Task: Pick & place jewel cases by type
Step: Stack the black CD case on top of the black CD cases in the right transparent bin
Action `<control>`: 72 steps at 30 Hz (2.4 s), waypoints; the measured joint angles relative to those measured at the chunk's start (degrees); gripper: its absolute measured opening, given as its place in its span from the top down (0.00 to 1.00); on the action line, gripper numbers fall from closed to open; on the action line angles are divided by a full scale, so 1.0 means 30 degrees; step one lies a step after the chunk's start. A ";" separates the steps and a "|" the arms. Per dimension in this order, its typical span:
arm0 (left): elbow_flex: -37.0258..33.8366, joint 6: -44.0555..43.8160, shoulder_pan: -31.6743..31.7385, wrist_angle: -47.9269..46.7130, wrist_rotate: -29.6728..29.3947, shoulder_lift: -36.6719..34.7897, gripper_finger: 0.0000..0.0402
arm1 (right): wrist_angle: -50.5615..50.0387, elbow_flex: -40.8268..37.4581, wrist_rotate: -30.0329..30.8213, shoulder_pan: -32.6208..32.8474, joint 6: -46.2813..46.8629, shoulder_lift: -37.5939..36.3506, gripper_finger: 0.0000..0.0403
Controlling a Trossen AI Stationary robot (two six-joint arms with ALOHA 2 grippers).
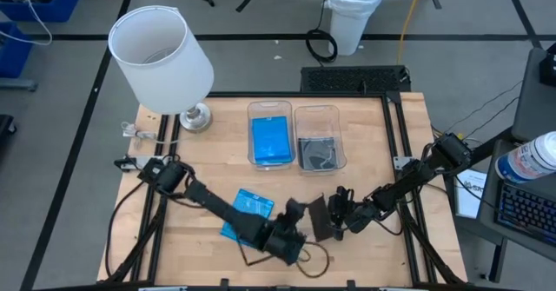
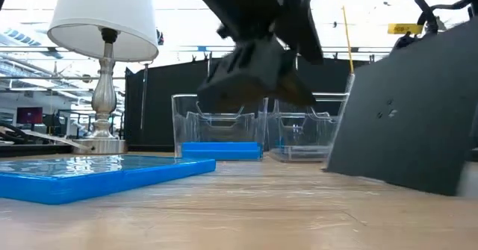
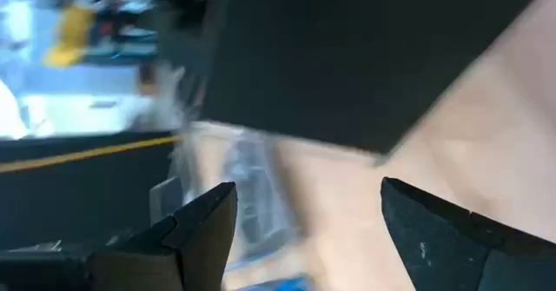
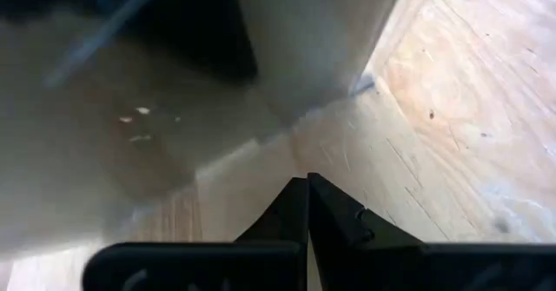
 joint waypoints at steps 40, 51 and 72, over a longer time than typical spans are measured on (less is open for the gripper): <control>-0.0095 -1.0094 -0.0775 -0.7227 1.1327 -0.0518 0.29 | 0.3395 0.0043 0.0457 -0.2613 -0.8673 0.0029 1.00; -0.0030 -1.0806 -0.0521 -0.8028 1.1535 -0.0059 0.29 | 0.3693 0.1877 -0.2549 -0.4869 -0.9868 0.2217 1.00; -0.0135 -0.8918 -0.0425 -0.5365 1.1044 -0.0072 0.29 | 0.2093 0.2516 -0.5119 -0.1968 -0.3466 0.4585 1.00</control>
